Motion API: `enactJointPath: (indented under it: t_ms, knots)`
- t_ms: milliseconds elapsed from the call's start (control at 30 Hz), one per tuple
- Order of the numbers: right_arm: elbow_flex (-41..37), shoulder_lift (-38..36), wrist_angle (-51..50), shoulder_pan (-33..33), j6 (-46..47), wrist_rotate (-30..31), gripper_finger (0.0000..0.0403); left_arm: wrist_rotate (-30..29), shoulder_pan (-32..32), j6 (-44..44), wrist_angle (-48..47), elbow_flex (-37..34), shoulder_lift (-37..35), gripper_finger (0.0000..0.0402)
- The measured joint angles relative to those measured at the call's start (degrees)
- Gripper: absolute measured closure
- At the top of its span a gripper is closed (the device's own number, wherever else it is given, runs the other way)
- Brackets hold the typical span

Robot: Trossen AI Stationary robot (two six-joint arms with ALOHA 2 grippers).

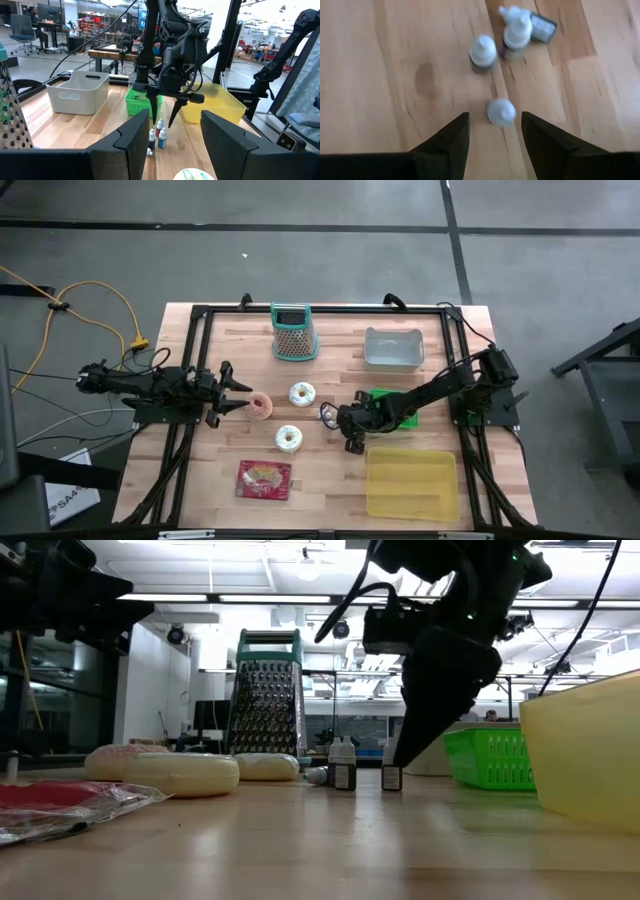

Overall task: Pick & Place Food Item
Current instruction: Put the red food coloring bottle into the green bin

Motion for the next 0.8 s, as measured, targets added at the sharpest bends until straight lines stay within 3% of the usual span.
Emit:
enactJointPath:
  t_ms: [433, 800]
  knots:
    - [0.0, 0.0, 1.7, -0.9, -0.4, 0.5, 0.0238, 0.0, 0.0, 0.0, 0.0, 0.0, 0.0, 0.0232]
    - [0.0, 0.0, 1.1, -1.0, -0.5, -0.3, 0.0273, 0.0, 0.0, 0.0, 0.0, 0.0, 0.0, 0.0232]
